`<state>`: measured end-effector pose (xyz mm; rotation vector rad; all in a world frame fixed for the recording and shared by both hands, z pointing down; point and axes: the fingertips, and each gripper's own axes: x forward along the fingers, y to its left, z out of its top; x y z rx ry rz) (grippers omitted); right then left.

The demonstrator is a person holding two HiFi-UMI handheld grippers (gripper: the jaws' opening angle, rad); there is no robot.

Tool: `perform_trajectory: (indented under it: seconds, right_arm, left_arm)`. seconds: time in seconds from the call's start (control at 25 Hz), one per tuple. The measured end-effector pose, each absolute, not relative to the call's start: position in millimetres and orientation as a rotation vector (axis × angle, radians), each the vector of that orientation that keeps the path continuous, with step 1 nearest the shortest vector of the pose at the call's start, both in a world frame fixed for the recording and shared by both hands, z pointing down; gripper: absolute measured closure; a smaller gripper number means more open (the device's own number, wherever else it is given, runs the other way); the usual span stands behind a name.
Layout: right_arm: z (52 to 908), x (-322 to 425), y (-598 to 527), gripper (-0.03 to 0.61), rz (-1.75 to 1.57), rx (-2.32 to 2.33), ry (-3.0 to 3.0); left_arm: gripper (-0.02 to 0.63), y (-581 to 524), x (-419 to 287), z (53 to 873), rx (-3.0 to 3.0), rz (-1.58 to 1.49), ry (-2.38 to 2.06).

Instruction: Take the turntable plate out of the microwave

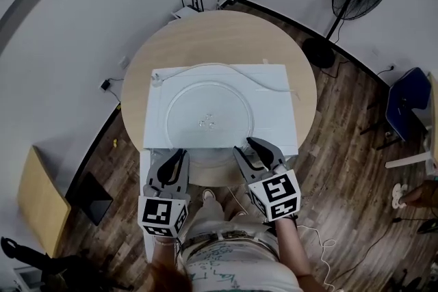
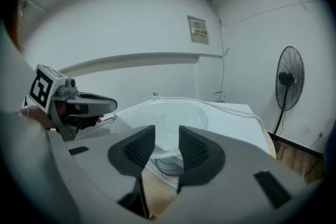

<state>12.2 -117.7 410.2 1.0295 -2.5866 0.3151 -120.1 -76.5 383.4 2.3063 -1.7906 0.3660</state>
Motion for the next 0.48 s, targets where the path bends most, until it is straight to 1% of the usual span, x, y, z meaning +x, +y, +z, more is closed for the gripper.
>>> perform_trajectory:
  seconds: [0.12, 0.16, 0.28, 0.48]
  right_arm:
    - [408.4, 14.9, -105.2, 0.529, 0.247, 1.063, -2.632]
    - [406.7, 14.7, -100.7, 0.586, 0.231, 1.076, -2.651]
    - [408.3, 11.8, -83.4, 0.586, 0.244, 1.085, -2.695]
    - [428.3, 0.0, -56.2, 0.587, 0.255, 1.032, -2.673]
  left_arm:
    - [0.592, -67.7, -118.4, 380.6, 2.337, 0.306, -1.822]
    - [0.594, -65.5, -118.1, 379.9, 2.339, 0.266, -1.813]
    - [0.595, -57.5, -118.7, 384.6, 2.323, 0.211, -1.771]
    - [0.595, -36.9, -123.9, 410.5, 2.317, 0.411, -1.772]
